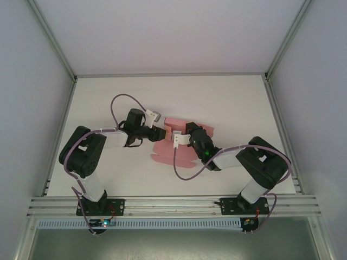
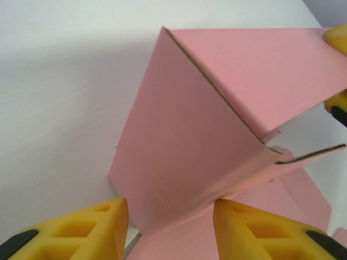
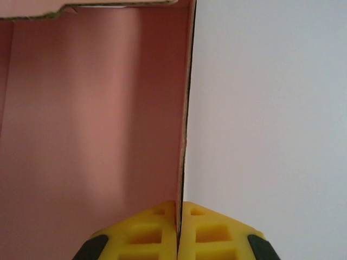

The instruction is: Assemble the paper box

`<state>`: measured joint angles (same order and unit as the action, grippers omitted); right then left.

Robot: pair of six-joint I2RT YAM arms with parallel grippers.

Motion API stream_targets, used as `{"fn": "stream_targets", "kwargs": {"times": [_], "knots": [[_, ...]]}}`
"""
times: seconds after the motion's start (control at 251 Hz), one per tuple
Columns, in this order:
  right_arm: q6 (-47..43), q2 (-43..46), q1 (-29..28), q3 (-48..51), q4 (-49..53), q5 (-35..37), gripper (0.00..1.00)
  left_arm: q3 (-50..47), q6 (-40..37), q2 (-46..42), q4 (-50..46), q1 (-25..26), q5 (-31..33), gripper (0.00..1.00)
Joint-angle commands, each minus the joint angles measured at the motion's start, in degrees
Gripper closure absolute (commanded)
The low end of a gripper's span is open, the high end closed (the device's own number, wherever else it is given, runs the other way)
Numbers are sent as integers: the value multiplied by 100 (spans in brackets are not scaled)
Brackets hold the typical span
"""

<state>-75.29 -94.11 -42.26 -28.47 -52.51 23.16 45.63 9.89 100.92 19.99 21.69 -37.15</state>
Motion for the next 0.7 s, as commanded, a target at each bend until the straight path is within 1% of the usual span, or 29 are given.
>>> {"fn": "stream_targets", "kwargs": {"times": [0.0,0.16,0.235,0.319,0.383,0.463,0.491,0.539,0.619,0.639,0.698], "knots": [[16,24,-184,-6,588,-179,100,93,-140,116,388,191,466,54],[157,129,-310,-51,1018,-280,100,-117,-47,82,1153,381,1144,55],[206,95,-351,-126,1034,-277,100,-33,-131,144,1288,429,1251,55],[192,44,-379,-202,1039,-275,100,59,-128,271,1457,435,1249,59],[165,21,-379,-236,1067,-255,100,134,-103,338,1397,432,1340,68],[128,33,-379,-214,1087,-224,100,162,-90,396,1333,456,1570,68],[136,46,-373,-188,1092,-245,100,157,-74,410,1324,476,1761,66],[199,97,-379,-160,1171,-300,100,139,13,430,1323,519,2172,66],[379,208,-379,-168,1511,-428,100,146,339,516,1337,605,2889,66],[406,232,-373,-170,1582,-447,100,156,393,551,1356,620,3026,63],[472,276,-397,-155,1681,-457,100,223,590,683,1308,690,3572,63]]}}
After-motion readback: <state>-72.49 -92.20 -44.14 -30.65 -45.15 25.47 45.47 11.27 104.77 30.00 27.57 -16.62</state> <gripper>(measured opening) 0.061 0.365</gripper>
